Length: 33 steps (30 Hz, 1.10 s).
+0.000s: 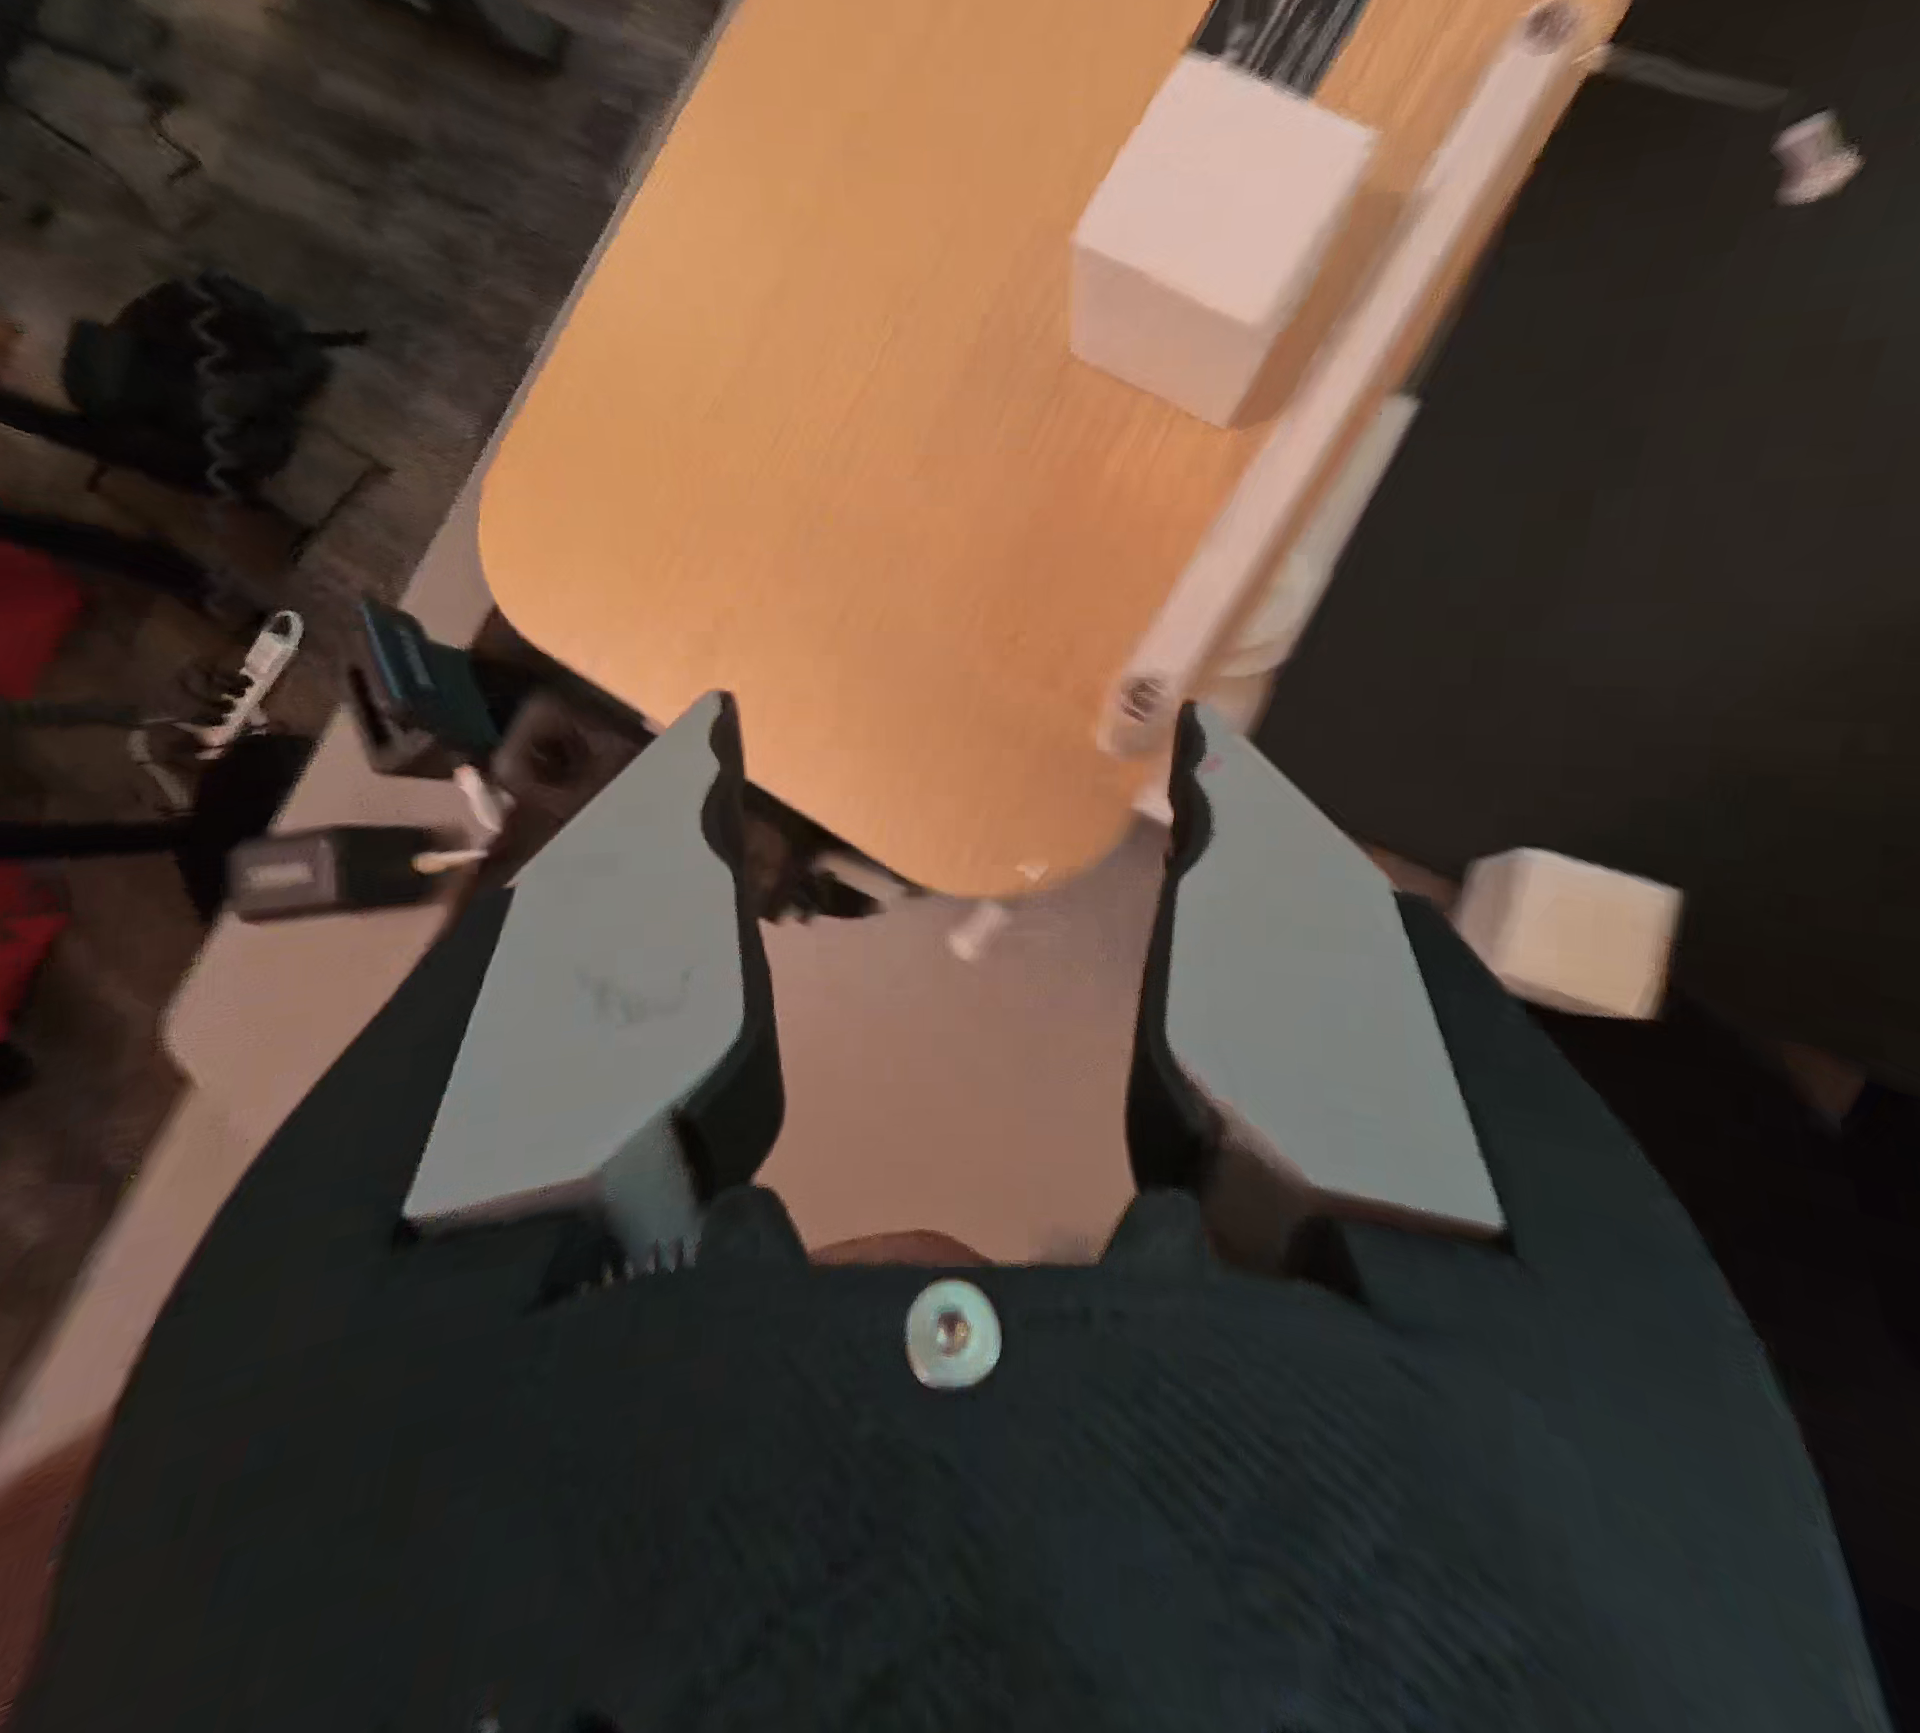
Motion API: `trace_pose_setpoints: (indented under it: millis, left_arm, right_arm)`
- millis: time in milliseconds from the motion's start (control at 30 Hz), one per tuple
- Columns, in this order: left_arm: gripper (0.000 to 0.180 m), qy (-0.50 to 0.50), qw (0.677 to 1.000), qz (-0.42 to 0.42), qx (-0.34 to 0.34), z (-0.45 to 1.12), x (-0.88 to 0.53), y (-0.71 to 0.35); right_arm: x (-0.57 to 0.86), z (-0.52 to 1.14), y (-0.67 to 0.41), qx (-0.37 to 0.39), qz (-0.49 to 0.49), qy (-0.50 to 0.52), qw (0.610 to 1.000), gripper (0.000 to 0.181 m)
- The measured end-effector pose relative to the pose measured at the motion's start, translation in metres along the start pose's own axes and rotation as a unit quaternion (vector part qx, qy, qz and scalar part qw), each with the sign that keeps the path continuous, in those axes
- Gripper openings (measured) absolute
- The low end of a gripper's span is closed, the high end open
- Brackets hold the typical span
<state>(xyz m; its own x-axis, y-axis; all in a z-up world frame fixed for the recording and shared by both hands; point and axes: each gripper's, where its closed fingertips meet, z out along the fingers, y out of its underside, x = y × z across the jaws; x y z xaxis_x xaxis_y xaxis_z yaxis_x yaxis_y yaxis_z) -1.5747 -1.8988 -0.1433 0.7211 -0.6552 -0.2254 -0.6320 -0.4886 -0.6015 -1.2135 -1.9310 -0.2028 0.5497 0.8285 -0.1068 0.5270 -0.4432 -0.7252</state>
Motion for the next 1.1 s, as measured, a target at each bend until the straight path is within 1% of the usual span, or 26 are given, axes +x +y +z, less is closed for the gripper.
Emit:
trace_pose_setpoints:
  millis: [67,100,200,267,367,433,500,600,733,800,867,967,1100]
  left_arm:
    - [0.075,0.015,0.998,-0.051,0.043,-0.032,0.031,0.019]
    - [0.071,0.012,0.995,-0.079,0.051,-0.042,0.045,0.034]
    - [0.072,0.046,0.988,-0.143,0.042,-0.05,0.107,0.088]
    - [0.072,0.063,0.981,-0.18,0.023,-0.044,0.143,0.125]
    - [0.074,0.078,0.973,-0.216,-0.016,-0.036,0.181,0.169]
    - [0.075,0.085,0.968,-0.233,-0.024,-0.037,0.196,0.184]
    - [0.074,0.086,0.965,-0.248,-0.02,-0.04,0.203,0.191]
    - [0.073,0.082,0.959,-0.27,-0.018,-0.044,0.205,0.199]
    - [0.073,0.095,0.953,-0.288,-0.018,-0.047,0.208,0.203]
    - [0.073,0.097,0.953,-0.286,-0.018,-0.047,0.206,0.201]
    - [0.071,0.101,0.954,-0.283,-0.011,-0.047,0.203,0.194]
    - [0.071,0.115,0.954,-0.277,-0.009,-0.043,0.2,0.183]
    - [0.071,0.117,0.959,-0.26,-0.007,-0.036,0.197,0.173]
  right_arm:
    - [-0.019,-0.001,-0.069,0.034,-0.058,-0.044,0.997,0.06]
    - [-0.032,0.002,-0.099,0.041,-0.088,-0.07,0.993,0.06]
    - [-0.063,0.03,-0.171,0.032,-0.19,-0.118,0.974,0.06]
    - [-0.077,0.059,-0.199,0.005,-0.254,-0.132,0.958,0.06]
    - [-0.091,0.104,-0.216,-0.047,-0.31,-0.154,0.937,0.06]
    - [-0.086,0.13,-0.215,-0.087,-0.341,-0.145,0.925,0.06]
    - [-0.081,0.149,-0.207,-0.118,-0.352,-0.147,0.917,0.06]
    - [-0.076,0.166,-0.199,-0.135,-0.36,-0.143,0.912,0.06]
    - [-0.071,0.174,-0.201,-0.128,-0.348,-0.137,0.919,0.063]
    - [-0.069,0.172,-0.202,-0.127,-0.354,-0.129,0.918,0.063]
    - [-0.072,0.168,-0.204,-0.12,-0.358,-0.134,0.916,0.059]
    - [-0.08,0.166,-0.212,-0.119,-0.357,-0.145,0.915,0.059]
    - [-0.079,0.171,-0.209,-0.149,-0.375,-0.139,0.904,0.059]
